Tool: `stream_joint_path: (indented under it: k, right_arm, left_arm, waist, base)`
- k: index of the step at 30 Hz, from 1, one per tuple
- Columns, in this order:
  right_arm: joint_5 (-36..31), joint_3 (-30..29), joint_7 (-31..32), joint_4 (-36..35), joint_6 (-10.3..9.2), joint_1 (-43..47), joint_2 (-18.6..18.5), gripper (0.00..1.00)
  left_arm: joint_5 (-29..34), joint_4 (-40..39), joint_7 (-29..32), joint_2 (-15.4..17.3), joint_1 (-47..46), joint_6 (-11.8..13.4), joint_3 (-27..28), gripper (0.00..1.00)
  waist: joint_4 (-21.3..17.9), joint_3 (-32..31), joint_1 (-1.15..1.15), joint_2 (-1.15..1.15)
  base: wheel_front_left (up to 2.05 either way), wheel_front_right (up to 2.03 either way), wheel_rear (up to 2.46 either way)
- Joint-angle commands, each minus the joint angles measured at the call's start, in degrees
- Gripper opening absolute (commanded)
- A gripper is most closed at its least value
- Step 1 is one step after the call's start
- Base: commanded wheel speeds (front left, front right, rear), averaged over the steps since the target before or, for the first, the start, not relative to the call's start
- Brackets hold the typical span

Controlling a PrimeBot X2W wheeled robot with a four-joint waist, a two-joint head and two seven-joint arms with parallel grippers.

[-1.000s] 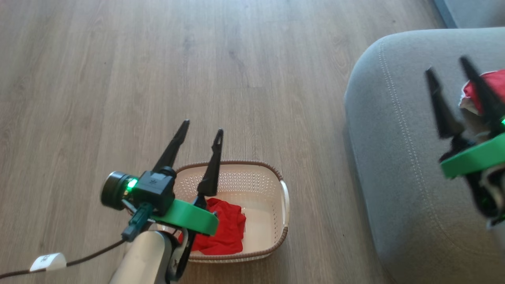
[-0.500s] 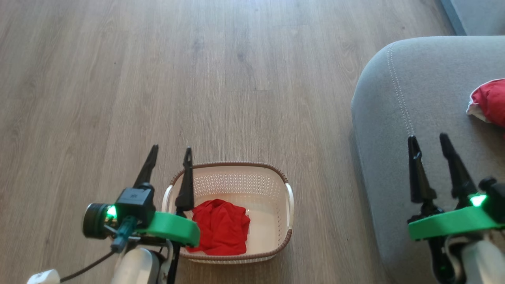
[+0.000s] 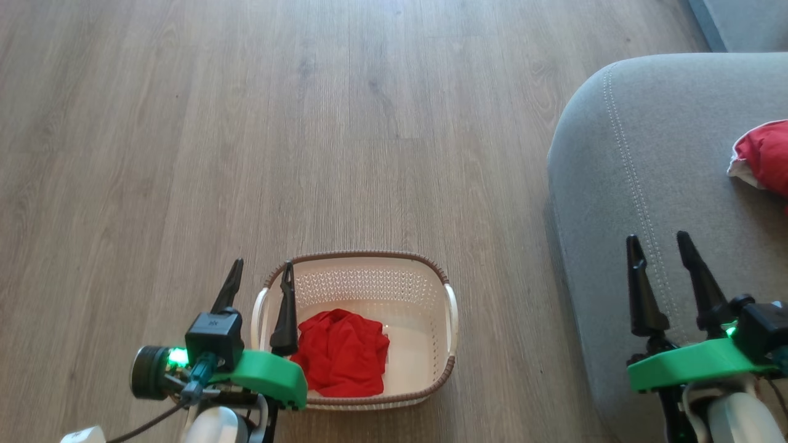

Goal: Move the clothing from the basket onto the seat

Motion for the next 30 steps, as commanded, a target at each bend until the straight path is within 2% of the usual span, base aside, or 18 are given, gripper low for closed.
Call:
stream_joint_path:
  k: [1, 4, 30]
  right_arm:
    - [-0.5, 0.5, -0.5, -1.7, -0.01, -0.6, -0.2, 1.0]
    - [-0.6, -0.4, -0.5, -1.6, -0.01, -0.7, -0.2, 1.0]
    - [-1.4, -1.6, -0.5, -1.6, -0.01, -1.5, -0.1, 1.0]
  left_arm:
    - [-0.3, -1.5, -0.3, -0.1, -1.0, -0.4, 2.2, 1.0]
    - [0.0, -1.1, -0.3, -0.1, -1.0, -1.0, 2.2, 1.0]
    - [-0.2, -1.1, -0.3, -0.1, -2.3, -1.4, 2.0, 1.0]
  waist:
    - [0.0, -0.1, 0.0, 0.0]
    - [0.1, -0.3, 0.0, 0.0]
    - [-0.3, 0.7, 0.0, 0.0]
  base:
    - [0.0, 0.0, 0.0]
    - [0.0, 0.0, 0.0]
    - [0.0, 0.0, 0.0]
